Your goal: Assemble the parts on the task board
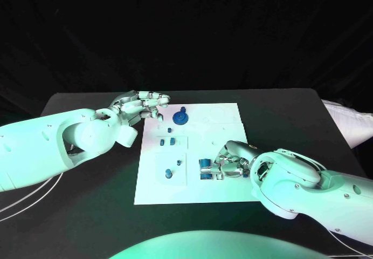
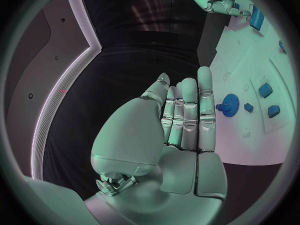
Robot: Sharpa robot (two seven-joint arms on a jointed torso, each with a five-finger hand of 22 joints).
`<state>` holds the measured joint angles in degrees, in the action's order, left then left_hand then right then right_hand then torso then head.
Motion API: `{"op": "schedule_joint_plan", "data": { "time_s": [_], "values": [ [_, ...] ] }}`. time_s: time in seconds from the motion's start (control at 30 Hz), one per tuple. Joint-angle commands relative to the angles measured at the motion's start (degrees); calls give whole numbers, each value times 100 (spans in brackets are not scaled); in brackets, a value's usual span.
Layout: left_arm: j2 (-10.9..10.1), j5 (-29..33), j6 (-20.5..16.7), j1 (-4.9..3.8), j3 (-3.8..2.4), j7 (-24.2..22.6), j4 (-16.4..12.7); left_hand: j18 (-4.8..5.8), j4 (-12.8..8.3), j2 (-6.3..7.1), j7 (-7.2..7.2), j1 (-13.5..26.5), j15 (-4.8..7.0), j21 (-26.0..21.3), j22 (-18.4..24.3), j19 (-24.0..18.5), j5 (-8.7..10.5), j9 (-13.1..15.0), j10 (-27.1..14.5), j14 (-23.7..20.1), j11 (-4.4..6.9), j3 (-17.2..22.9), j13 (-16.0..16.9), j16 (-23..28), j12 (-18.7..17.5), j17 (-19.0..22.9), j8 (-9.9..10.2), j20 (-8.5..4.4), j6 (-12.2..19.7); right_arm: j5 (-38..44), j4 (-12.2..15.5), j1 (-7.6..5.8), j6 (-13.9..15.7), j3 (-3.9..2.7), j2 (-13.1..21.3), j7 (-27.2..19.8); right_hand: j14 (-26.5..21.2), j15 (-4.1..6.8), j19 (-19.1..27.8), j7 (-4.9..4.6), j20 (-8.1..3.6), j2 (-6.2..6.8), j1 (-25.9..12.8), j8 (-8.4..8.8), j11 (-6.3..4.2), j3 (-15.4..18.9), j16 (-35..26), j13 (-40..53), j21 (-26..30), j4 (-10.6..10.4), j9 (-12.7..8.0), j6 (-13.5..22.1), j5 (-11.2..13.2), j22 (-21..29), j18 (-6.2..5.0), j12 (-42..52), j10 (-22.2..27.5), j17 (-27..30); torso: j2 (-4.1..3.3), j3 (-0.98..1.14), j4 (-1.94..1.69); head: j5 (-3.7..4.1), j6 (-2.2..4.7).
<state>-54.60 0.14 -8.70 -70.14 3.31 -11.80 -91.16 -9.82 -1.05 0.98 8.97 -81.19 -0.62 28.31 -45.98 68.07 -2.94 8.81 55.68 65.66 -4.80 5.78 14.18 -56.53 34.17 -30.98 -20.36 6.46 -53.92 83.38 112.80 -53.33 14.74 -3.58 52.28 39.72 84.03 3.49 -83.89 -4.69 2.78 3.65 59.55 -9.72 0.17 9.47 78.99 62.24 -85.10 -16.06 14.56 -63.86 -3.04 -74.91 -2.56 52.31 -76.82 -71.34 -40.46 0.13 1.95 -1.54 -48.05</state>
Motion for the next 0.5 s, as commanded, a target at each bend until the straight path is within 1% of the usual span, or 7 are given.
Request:
{"op": "schedule_joint_plan", "data": {
  "time_s": [0.03,0.1,0.13,0.17,0.23,0.37,0.5],
  "values": [
    [6,-3,135,-2,-4,-20,-9,-61,8,-30,-12,10,1,-14,5,25,12,-9,-50,-5,-1,-25,-5,36,-21,5,-25,2,41,233,58,26,3,2,16,-96,275,32,-200,17,-23,-188,645,-11,-3,-170,4,34,6,219,40,1,-215,-814,75,2,-8,-33,-4,4,3,9,7],
    [6,-3,137,-1,-4,-22,-7,-61,8,-30,-12,10,1,-14,5,25,12,-9,-50,-5,-1,-25,-5,36,-21,5,-25,2,41,288,63,38,-8,2,16,-103,282,37,-211,23,-33,-232,1048,-26,-14,-253,16,46,-6,432,67,-18,-244,-832,78,2,-17,-58,-1,3,7,10,10],
    [7,-3,137,-1,-4,-23,-6,-61,8,-30,-12,10,1,-14,5,25,12,-9,-50,-5,-1,-25,-5,36,-21,5,-25,2,41,310,56,42,-9,2,12,-97,284,43,-214,27,-35,-279,1216,-35,-21,-304,21,50,-9,523,79,-29,-178,-837,80,0,-22,-70,0,1,7,11,10],
    [9,-3,138,-1,-4,-24,-6,-61,8,-30,-12,10,1,-14,5,25,12,-9,-50,-5,-1,-25,-5,36,-21,5,-25,2,41,336,47,45,-11,2,5,-87,287,46,-217,29,-39,-336,1331,-42,-24,-349,26,53,-12,584,90,-38,-72,-842,81,-3,-27,-80,-1,-2,2,14,8],
    [13,-3,142,-1,-4,-25,-5,-61,8,-30,-12,10,1,-14,5,25,12,-9,-50,-5,-1,-25,-5,36,-21,5,-25,2,41,404,24,50,-8,2,-12,-64,291,49,-224,33,-43,-409,1475,-50,-30,-410,37,57,-19,670,105,-49,-20,-853,84,-7,-35,-100,-2,-2,-2,18,10],
    [18,-3,147,-1,-4,-27,0,-61,8,-30,-12,10,1,-14,5,25,12,-9,-50,-5,-1,-25,-5,36,-21,5,-25,2,41,486,-13,56,95,2,-3,-45,293,51,-228,34,-45,-462,1553,-51,-33,-444,41,64,-24,721,116,-49,-38,-861,86,-5,-46,-112,-3,2,-11,25,12],
    [12,-3,154,-1,-3,-31,3,-61,8,-30,-12,10,1,-14,5,25,12,-9,-50,-5,-1,-25,-5,36,-21,5,-25,2,41,438,127,60,226,-8,189,-132,292,36,-226,5,-38,-468,1443,-3,-10,-388,37,57,-20,660,114,18,-280,-857,85,-36,-52,-112,-3,5,8,28,22]
  ]
}}
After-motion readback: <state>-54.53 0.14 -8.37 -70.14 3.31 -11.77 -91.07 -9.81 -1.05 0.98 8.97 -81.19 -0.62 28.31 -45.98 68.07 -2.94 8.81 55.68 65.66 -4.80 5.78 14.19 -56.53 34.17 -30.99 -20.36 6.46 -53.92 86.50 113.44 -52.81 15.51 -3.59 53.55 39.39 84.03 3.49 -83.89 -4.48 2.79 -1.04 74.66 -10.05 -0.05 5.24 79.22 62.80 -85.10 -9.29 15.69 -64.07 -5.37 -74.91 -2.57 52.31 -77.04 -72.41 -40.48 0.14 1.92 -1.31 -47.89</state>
